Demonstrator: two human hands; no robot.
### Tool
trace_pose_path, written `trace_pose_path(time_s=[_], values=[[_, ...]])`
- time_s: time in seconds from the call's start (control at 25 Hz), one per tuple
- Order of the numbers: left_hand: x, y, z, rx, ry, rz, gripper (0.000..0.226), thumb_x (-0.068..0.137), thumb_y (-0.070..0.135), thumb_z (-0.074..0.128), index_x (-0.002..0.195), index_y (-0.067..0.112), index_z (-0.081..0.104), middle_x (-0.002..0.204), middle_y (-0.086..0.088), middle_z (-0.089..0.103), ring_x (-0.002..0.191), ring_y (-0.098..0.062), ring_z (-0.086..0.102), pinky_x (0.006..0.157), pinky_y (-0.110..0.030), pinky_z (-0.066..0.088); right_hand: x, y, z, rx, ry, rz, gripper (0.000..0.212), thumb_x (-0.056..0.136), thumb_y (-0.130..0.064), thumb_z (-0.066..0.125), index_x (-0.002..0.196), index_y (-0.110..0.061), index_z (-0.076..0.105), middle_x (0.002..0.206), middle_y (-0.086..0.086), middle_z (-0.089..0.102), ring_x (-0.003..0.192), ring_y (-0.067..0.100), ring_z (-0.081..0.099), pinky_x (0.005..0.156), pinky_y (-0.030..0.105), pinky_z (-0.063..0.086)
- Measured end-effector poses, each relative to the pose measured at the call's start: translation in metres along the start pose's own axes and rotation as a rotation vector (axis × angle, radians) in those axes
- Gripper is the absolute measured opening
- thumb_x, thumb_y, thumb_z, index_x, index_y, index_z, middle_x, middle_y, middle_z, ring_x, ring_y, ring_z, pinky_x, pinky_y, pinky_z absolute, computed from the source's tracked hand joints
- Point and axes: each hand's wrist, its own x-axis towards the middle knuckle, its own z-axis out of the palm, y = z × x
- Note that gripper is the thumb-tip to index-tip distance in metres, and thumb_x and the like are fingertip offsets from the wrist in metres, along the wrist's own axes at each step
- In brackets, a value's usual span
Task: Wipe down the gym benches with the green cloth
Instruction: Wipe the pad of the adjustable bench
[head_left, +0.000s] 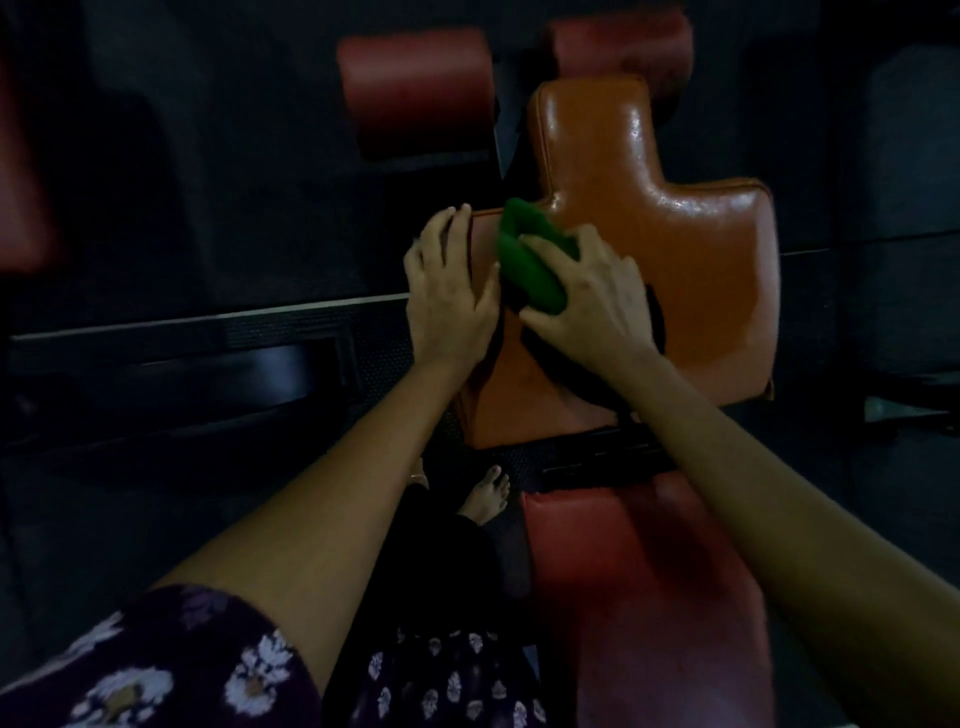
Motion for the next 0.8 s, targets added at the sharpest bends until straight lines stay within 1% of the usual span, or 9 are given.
trace_pose_path(time_s=[0.12,0.16,0.32,0.36,0.48,0.52,0.64,0.68,0.8], values=[[0.012,-0.017,-0.014,0.018,-0.1,0.093,0.064,0.095,0.045,0.039,0.148,0.011,0.026,0.151,-0.01,0.03,0.134,-0.025,0.033,0.105,-0.035,0.033,0.023,0.005,-0.013,0.103,0.107,0.36,0.066,0.084,-0.045,0.059,0.143,-0.024,0.036,0.128,0.012,0.041,0.107,0.025,0.048,0.083,0.03,0.033],[0.013,-0.021,-0.015,-0.032,-0.11,0.096,0.062,0.097,0.043,0.038,0.148,0.01,0.025,0.152,-0.01,0.028,0.137,-0.021,0.031,0.109,-0.032,0.03,0.026,-0.005,-0.01,0.095,0.097,0.4,0.068,0.085,-0.045,0.058,0.144,-0.025,0.033,0.13,0.011,0.039,0.108,0.024,0.046,0.083,0.03,0.032],[0.013,-0.031,-0.015,-0.459,-0.118,-0.063,0.051,0.099,0.024,0.038,0.145,0.004,0.027,0.145,-0.006,0.035,0.131,-0.01,0.033,0.108,-0.016,0.026,0.017,-0.041,0.005,-0.046,-0.081,-0.048,0.072,0.086,-0.05,0.056,0.148,-0.029,0.026,0.132,0.013,0.037,0.11,0.026,0.047,0.087,0.035,0.038],[0.014,-0.03,-0.017,-0.505,-0.13,-0.097,0.049,0.099,0.023,0.037,0.144,0.004,0.029,0.141,-0.003,0.036,0.129,-0.009,0.034,0.106,-0.014,0.026,0.022,-0.031,0.0,-0.072,-0.085,-0.039,0.072,0.086,-0.05,0.056,0.148,-0.029,0.026,0.133,0.013,0.037,0.11,0.026,0.047,0.086,0.034,0.039],[0.017,-0.026,-0.018,-0.543,-0.175,-0.169,0.044,0.1,0.019,0.037,0.142,0.006,0.032,0.131,0.005,0.035,0.123,-0.006,0.035,0.103,-0.014,0.029,0.038,-0.016,-0.013,-0.012,0.014,0.31,0.073,0.085,-0.049,0.057,0.147,-0.027,0.026,0.135,0.013,0.035,0.111,0.027,0.047,0.086,0.033,0.038],[0.017,-0.028,-0.019,-0.58,-0.194,-0.206,0.042,0.101,0.018,0.037,0.141,0.007,0.034,0.132,0.005,0.036,0.124,-0.006,0.036,0.105,-0.015,0.03,0.039,-0.025,-0.009,-0.03,0.019,0.277,0.072,0.085,-0.05,0.056,0.147,-0.027,0.026,0.136,0.013,0.035,0.112,0.027,0.046,0.088,0.035,0.038],[0.025,-0.037,-0.028,-0.787,-0.208,-0.356,0.044,0.095,0.025,0.035,0.135,0.01,0.046,0.134,-0.005,0.049,0.12,-0.015,0.047,0.102,-0.023,0.04,0.027,-0.052,0.006,-0.097,-0.072,-0.107,0.071,0.085,-0.049,0.056,0.147,-0.029,0.027,0.135,0.012,0.037,0.113,0.027,0.046,0.087,0.035,0.037],[0.028,-0.037,-0.031,-0.796,-0.212,-0.367,0.049,0.09,0.029,0.03,0.132,0.011,0.049,0.133,-0.009,0.052,0.12,-0.018,0.049,0.1,-0.024,0.041,0.03,-0.049,0.003,-0.107,-0.088,-0.14,0.07,0.085,-0.049,0.056,0.147,-0.03,0.027,0.133,0.012,0.037,0.113,0.027,0.045,0.085,0.034,0.035],[0.035,-0.036,-0.04,-0.767,-0.249,-0.386,0.057,0.084,0.035,0.022,0.126,0.016,0.056,0.133,-0.007,0.053,0.122,-0.018,0.047,0.099,-0.022,0.038,0.045,-0.033,-0.008,-0.015,0.026,0.197,0.068,0.086,-0.049,0.055,0.145,-0.027,0.031,0.132,0.012,0.038,0.113,0.027,0.045,0.086,0.033,0.034]])
